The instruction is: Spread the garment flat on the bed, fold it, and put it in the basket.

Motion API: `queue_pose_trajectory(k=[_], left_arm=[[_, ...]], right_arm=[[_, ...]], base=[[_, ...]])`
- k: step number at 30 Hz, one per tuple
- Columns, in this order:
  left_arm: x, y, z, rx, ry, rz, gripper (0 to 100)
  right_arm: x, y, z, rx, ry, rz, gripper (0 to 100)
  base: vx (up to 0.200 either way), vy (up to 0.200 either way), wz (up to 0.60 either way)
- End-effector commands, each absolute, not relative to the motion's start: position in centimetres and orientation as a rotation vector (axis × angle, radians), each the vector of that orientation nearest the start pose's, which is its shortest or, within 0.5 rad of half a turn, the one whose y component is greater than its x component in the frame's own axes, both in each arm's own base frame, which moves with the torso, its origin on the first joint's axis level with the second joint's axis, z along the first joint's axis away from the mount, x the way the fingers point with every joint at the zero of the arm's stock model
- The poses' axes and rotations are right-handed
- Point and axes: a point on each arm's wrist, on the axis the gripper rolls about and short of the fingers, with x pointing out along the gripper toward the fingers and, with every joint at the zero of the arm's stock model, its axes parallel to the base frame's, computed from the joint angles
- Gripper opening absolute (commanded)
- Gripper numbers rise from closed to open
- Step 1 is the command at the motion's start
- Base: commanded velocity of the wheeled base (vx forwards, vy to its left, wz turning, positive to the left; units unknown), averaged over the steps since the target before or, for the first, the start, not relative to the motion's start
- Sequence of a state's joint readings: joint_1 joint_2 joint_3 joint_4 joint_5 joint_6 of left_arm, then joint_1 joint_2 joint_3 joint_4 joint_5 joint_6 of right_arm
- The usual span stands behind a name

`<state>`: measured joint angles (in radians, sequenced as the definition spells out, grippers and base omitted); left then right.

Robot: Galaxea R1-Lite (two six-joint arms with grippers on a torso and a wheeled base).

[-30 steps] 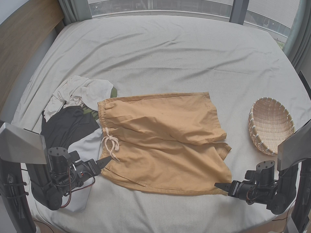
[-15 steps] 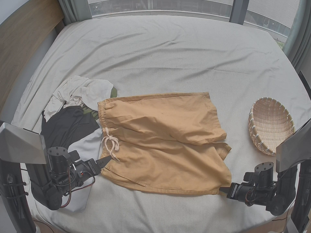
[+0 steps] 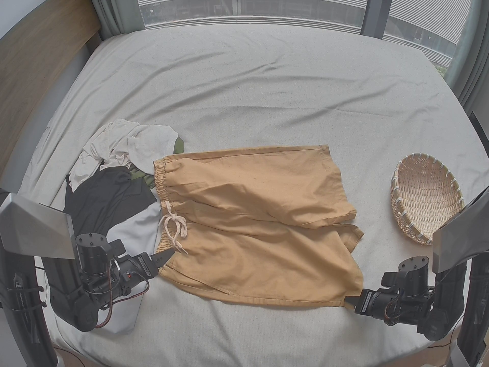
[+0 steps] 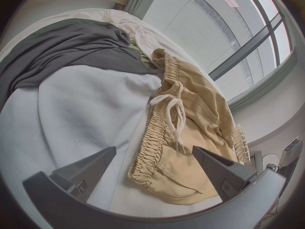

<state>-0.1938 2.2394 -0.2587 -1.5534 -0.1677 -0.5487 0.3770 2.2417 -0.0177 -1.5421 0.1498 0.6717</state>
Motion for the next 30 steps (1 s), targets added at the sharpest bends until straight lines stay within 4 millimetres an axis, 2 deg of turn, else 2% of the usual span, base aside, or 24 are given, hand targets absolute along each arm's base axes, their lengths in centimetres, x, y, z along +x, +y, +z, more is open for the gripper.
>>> queue_pose_trajectory(k=[1, 10, 16, 17, 30], left_arm=[[27.5, -5.6, -0.1, -0.536, 0.523, -0.223, 100], [26.8, -6.8, 1.4, -0.609, 0.509, -0.271, 100], [26.4, -6.5, 1.2, -0.611, 0.529, -0.259, 100], [26.3, -6.5, 1.1, -0.611, 0.533, -0.258, 0], [25.9, -6.4, -0.5, -0.606, 0.607, -0.248, 0]], right_arm=[[20.0, 8.3, -1.4, 0.551, 0.835, 0.25, 0], [20.0, 8.3, -1.4, 0.548, 0.834, 0.248, 0], [20.0, 8.3, -1.5, 0.548, 0.835, 0.247, 0], [20.0, 8.3, -1.5, 0.548, 0.834, 0.248, 0], [20.0, 8.3, -1.6, 0.548, 0.842, 0.246, 0]], base=[[0.0, 0.0, 0.0], [0.0, 0.0, 0.0], [0.0, 0.0, 0.0], [0.0, 0.0, 0.0], [0.0, 0.0, 0.0]])
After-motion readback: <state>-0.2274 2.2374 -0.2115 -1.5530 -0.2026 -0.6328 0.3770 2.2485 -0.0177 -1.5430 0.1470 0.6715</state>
